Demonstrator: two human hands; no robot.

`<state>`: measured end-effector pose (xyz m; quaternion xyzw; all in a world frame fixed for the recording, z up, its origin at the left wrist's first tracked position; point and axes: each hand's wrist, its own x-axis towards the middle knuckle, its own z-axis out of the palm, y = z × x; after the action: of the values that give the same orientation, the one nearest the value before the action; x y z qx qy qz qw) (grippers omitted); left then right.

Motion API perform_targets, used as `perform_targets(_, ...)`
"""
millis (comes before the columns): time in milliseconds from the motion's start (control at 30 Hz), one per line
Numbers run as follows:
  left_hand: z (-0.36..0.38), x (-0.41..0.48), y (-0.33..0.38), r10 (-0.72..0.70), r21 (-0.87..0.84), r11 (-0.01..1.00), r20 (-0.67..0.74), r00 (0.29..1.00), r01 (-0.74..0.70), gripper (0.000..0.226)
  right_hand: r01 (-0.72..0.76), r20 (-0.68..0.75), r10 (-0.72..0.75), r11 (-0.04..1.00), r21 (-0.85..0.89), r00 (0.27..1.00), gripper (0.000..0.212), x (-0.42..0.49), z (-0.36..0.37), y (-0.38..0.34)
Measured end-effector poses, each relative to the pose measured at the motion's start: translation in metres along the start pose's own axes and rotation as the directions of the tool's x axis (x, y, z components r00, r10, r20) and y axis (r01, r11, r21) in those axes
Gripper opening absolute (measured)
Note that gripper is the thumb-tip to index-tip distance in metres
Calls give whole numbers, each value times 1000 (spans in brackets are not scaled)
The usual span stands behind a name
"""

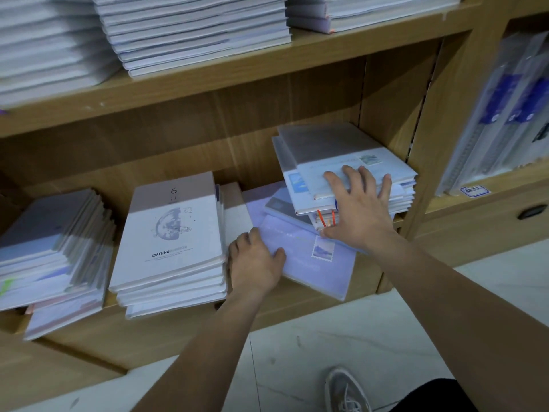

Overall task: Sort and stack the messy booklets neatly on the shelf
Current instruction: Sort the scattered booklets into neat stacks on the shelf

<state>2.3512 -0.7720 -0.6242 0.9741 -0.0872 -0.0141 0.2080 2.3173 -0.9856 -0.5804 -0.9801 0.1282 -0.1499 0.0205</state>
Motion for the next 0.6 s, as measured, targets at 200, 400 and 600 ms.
perform_targets(200, -3, -7, 7, -40, 74, 996, -64, 997, 45, 60, 6, 5, -6, 1000, -9, 1000, 119, 2, 2, 1)
perform_targets(400, 2, -2, 5, -55, -158, 986, 42, 998, 61, 58, 9, 10, -9, 1000, -11, 1000, 118, 2, 2, 2)
perform_targets(600, 16, -21, -2, -81, -413, 902, 128, 988, 128, 55, 7, 16, -7, 1000, -14, 1000, 119, 2, 0, 2)
